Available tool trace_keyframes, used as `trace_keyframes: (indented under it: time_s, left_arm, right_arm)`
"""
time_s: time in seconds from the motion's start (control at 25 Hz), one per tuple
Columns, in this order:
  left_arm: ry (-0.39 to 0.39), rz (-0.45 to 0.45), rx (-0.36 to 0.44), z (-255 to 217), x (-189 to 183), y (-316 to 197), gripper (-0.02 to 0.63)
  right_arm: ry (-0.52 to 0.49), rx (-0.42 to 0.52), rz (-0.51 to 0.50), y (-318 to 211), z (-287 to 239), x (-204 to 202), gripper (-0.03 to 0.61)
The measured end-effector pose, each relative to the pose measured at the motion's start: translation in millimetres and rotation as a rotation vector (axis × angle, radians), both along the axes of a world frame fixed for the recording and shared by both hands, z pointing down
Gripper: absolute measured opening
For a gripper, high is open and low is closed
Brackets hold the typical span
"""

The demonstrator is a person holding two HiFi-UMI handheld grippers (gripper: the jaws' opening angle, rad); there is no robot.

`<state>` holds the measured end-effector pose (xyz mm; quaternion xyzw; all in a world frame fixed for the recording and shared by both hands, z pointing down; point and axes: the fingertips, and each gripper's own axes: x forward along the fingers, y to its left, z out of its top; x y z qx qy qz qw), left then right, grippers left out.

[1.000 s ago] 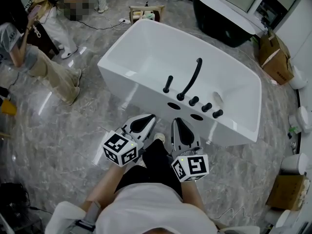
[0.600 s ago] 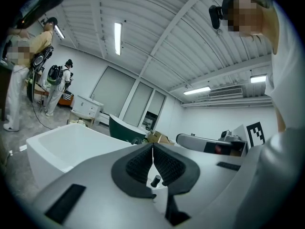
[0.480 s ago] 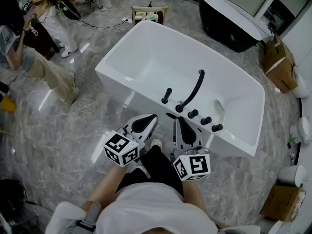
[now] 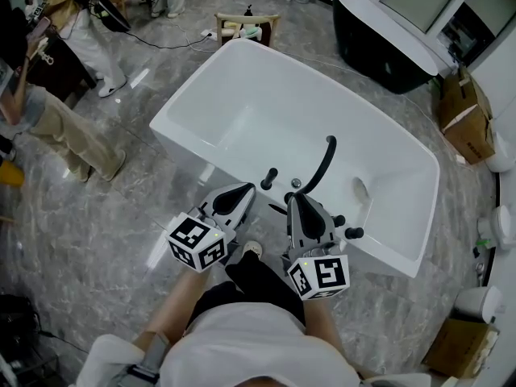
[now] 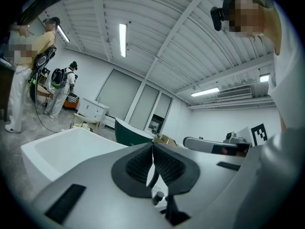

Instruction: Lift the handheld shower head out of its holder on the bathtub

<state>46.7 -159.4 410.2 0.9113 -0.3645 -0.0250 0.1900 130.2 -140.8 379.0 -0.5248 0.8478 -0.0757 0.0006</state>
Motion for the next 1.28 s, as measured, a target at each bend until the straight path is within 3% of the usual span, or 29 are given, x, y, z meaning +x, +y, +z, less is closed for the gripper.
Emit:
trace_keyframes:
  time_s: [0.68, 0.76, 0.84, 0.92, 1.28]
  left_arm:
    - [-0.002, -0.067, 0.017, 8, 12, -76, 0.011]
    - [-0.005, -0.072, 0.010, 9, 12, -75, 0.011]
    - [-0.010, -0.077, -0.005, 12, 11, -75, 0.011]
    - [-0.017, -0.074, -0.023, 15, 11, -75, 0.011]
    - [-0.026, -0.007, -0.065, 20, 17, -93, 0.011]
  right_arm:
    - [-0.013, 0.031, -0.021, -79, 2, 18, 0.025]
    - [-0.033, 0.032, -0.012, -79, 1, 19, 0.051]
    - [-0.055, 0.022, -0.009, -80, 1, 18, 0.137]
    - [-0.067, 0.011, -0.004, -82, 2, 17, 0.167]
    - [-0.033, -0.068, -0.020, -93, 19, 4, 0.175]
